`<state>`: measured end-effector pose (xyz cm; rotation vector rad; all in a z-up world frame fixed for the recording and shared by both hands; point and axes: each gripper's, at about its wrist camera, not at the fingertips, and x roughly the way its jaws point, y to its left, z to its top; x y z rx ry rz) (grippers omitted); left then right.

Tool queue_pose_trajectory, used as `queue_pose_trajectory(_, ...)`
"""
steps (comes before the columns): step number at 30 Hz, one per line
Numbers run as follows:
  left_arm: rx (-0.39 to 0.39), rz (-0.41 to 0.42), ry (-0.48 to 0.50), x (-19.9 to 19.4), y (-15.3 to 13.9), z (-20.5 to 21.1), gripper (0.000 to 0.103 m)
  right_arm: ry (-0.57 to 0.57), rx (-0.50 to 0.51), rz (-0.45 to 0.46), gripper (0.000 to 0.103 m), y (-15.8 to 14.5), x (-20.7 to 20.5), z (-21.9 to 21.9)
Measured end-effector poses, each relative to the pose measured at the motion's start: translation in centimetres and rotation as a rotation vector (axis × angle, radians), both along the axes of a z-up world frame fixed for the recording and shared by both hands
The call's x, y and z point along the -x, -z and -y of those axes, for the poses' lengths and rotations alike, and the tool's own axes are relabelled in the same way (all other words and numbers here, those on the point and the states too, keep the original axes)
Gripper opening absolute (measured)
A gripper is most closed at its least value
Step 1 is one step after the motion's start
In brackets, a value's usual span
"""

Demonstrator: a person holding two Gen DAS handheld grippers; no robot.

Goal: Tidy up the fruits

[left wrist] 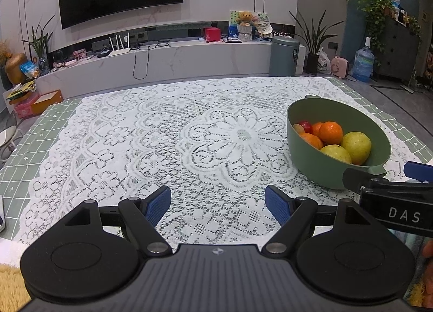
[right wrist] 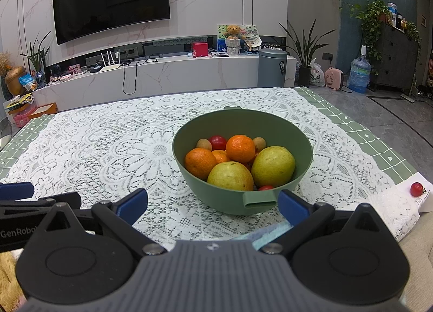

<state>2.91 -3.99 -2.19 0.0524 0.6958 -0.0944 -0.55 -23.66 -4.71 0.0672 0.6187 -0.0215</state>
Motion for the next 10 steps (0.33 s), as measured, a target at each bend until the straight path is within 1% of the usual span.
queue_pose_trajectory(10,-0.003,0.003,0.0,0.1,-0.08,-0.03,0.092,0.0,0.0,0.0,0.099,-0.03,0.01,0.0)
